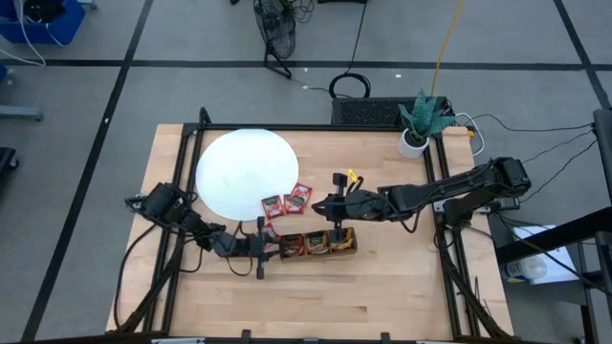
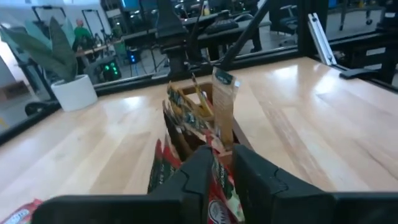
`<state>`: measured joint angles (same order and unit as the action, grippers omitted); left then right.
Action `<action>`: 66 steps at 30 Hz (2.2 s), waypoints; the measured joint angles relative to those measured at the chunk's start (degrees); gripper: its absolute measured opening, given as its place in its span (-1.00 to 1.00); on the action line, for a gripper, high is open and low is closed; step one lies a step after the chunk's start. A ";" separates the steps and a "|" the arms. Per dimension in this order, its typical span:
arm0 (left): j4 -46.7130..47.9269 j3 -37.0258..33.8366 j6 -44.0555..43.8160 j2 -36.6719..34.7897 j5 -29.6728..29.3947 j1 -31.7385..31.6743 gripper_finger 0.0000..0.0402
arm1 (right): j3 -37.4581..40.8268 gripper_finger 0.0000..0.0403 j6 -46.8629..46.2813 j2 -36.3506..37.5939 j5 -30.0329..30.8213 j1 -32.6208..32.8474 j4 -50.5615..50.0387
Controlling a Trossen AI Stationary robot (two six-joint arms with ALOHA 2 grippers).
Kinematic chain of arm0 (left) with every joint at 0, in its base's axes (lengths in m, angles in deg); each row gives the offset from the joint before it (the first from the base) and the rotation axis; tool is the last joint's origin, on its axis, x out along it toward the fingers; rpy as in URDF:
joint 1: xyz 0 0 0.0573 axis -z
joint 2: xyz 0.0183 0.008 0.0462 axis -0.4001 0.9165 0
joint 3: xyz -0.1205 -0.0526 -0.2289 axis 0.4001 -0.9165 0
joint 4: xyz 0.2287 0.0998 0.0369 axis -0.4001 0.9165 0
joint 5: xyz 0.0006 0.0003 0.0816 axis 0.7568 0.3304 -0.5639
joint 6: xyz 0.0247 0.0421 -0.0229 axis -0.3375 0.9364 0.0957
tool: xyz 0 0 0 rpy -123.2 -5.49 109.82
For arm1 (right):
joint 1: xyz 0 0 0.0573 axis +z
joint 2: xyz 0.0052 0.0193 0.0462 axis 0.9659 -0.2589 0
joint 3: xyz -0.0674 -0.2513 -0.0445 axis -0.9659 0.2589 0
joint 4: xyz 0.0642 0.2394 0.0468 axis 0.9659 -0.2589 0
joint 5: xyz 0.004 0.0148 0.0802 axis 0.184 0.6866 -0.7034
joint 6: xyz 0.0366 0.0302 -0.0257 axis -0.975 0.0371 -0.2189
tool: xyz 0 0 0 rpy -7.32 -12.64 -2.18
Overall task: Pick & Place Tea
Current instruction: Put the red tea bag into the left section of the wooden organizer
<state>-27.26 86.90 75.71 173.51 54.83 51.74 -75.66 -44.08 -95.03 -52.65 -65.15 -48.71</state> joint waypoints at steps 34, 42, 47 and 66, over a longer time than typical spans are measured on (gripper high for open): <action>97.87 10.45 -36.66 -40.49 1.09 -9.04 -0.68 | 20.94 -1.00 4.42 0.11 0.00 1.86 22.87; 88.93 10.41 -27.65 -30.86 11.39 -11.81 -0.73 | 20.94 -1.00 4.64 0.15 0.00 1.86 22.79; 84.76 10.45 -27.61 -25.22 18.11 -11.16 -0.87 | 20.94 -1.00 4.55 0.17 0.00 1.84 22.79; 127.30 18.67 -37.70 -27.45 24.38 -0.08 -0.96 | 20.92 -1.00 4.52 0.20 0.00 1.84 22.80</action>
<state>100.03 105.57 38.00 146.05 79.22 51.66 -54.74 -39.56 -94.83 -52.65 -63.32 -25.91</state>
